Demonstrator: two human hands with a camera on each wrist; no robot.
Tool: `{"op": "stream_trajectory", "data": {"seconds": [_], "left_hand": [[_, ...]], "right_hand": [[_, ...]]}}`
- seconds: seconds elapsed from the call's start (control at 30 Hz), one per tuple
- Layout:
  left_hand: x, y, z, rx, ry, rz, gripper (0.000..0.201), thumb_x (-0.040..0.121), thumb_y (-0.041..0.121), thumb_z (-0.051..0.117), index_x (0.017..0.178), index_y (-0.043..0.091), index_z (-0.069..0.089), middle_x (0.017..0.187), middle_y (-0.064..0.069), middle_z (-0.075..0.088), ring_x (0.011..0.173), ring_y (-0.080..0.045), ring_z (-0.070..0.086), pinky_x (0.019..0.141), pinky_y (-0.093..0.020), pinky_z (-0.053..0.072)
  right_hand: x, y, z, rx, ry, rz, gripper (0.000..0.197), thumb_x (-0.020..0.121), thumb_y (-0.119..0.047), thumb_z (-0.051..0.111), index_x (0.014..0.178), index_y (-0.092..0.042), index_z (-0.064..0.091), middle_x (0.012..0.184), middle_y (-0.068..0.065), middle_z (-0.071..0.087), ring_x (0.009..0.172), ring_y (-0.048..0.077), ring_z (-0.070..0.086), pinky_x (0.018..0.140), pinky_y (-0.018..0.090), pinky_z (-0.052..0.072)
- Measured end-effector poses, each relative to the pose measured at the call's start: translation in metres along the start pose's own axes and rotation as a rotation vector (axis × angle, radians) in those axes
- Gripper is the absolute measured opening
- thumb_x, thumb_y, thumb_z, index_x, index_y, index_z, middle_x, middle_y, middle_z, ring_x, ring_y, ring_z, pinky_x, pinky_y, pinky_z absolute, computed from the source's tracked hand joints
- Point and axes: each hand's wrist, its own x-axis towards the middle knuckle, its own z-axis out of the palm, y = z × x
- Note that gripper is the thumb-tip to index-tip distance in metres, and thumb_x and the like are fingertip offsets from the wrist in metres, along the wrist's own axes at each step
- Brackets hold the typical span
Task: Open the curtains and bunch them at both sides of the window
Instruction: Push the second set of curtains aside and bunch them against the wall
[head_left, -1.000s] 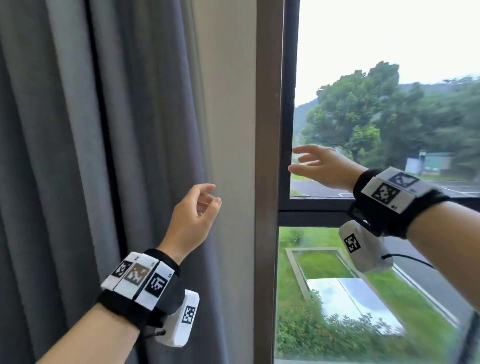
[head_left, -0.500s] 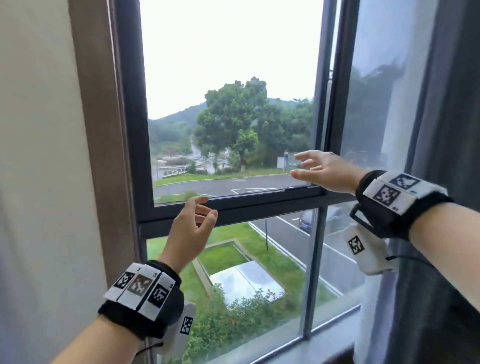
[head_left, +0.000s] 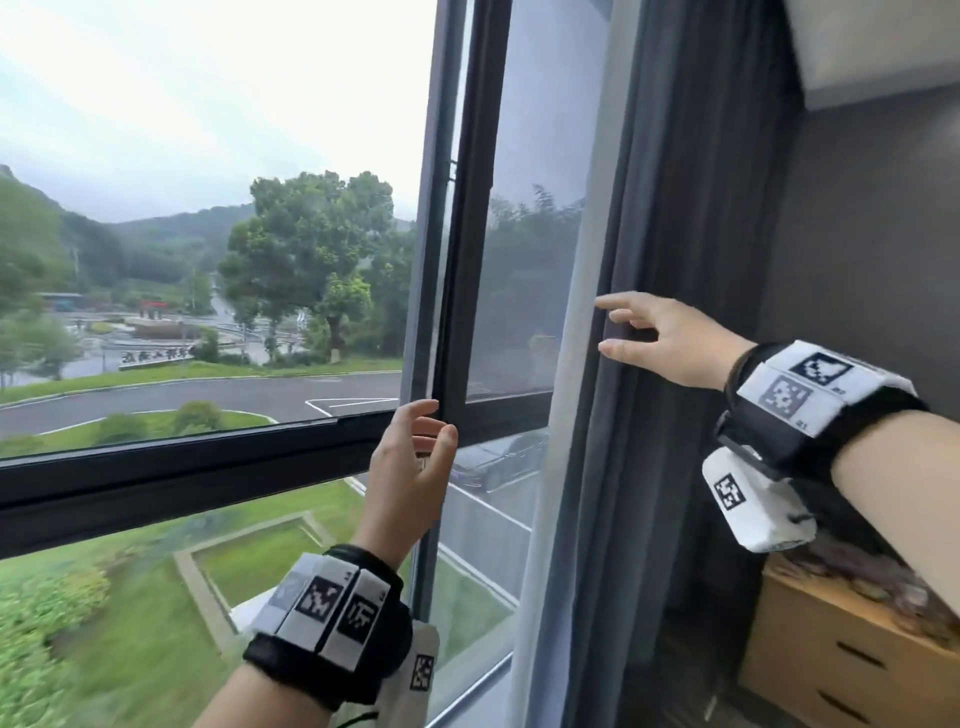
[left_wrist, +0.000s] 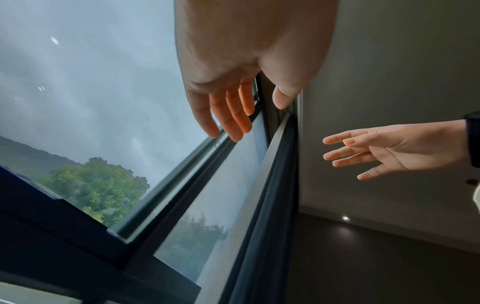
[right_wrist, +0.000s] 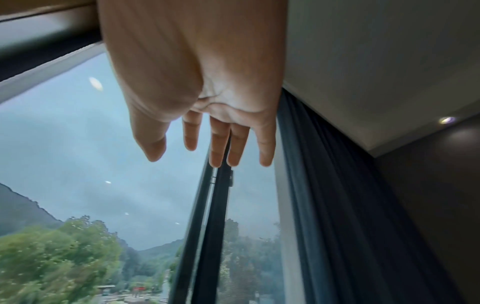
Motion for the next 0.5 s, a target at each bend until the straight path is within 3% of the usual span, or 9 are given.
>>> {"op": "stream_trajectory", "data": {"seconds": [0.13,0.27,0.37,0.43,0.5], "left_hand": [[0.015,0.000,0.067,-0.090,-0.006,0.015,0.026,0.088,0.015,0.055,0.114,0.014,0.055,0.083,0.015,0.057,0.076,0.002,0.056,0.064,0.001,0.040],[0.034,-0.006,0.123,-0.158,-0.024,0.036,0.024,0.089,0.016,0.054,0.113,0.015,0.055,0.083,0.016,0.056,0.077,0.000,0.056,0.065,-0.003,0.042],[0.050,-0.017,0.157,-0.202,-0.038,0.041,0.021,0.089,0.017,0.053,0.110,0.017,0.055,0.083,0.016,0.057,0.076,-0.001,0.057,0.065,-0.003,0.043],[0.065,-0.028,0.179,-0.215,-0.060,0.053,0.021,0.089,0.017,0.053,0.110,0.016,0.056,0.083,0.016,0.056,0.075,0.000,0.057,0.064,-0.002,0.042],[0.086,-0.042,0.199,-0.203,-0.104,0.077,0.023,0.089,0.018,0.053,0.112,0.015,0.055,0.085,0.014,0.057,0.077,0.001,0.057,0.064,-0.003,0.043]], "right_hand": [[0.012,0.043,-0.014,-0.086,0.057,-0.013,0.055,0.088,-0.028,0.061,0.140,-0.026,0.041,0.140,0.004,0.052,0.132,0.017,0.045,0.102,0.021,0.029],[0.028,0.079,-0.017,-0.168,0.107,-0.055,0.056,0.089,-0.021,0.060,0.141,-0.020,0.040,0.142,0.004,0.050,0.132,0.018,0.043,0.090,0.006,0.021],[0.046,0.103,-0.010,-0.199,0.114,-0.050,0.057,0.090,-0.021,0.059,0.143,-0.021,0.037,0.146,0.004,0.045,0.136,0.020,0.038,0.108,0.022,0.024],[0.062,0.120,-0.002,-0.212,0.132,-0.043,0.058,0.090,-0.022,0.058,0.144,-0.021,0.036,0.148,0.004,0.042,0.138,0.022,0.036,0.111,0.028,0.024],[0.082,0.137,0.008,-0.223,0.147,-0.040,0.060,0.090,-0.022,0.058,0.145,-0.021,0.034,0.149,0.004,0.041,0.138,0.023,0.034,0.111,0.028,0.023]]}}
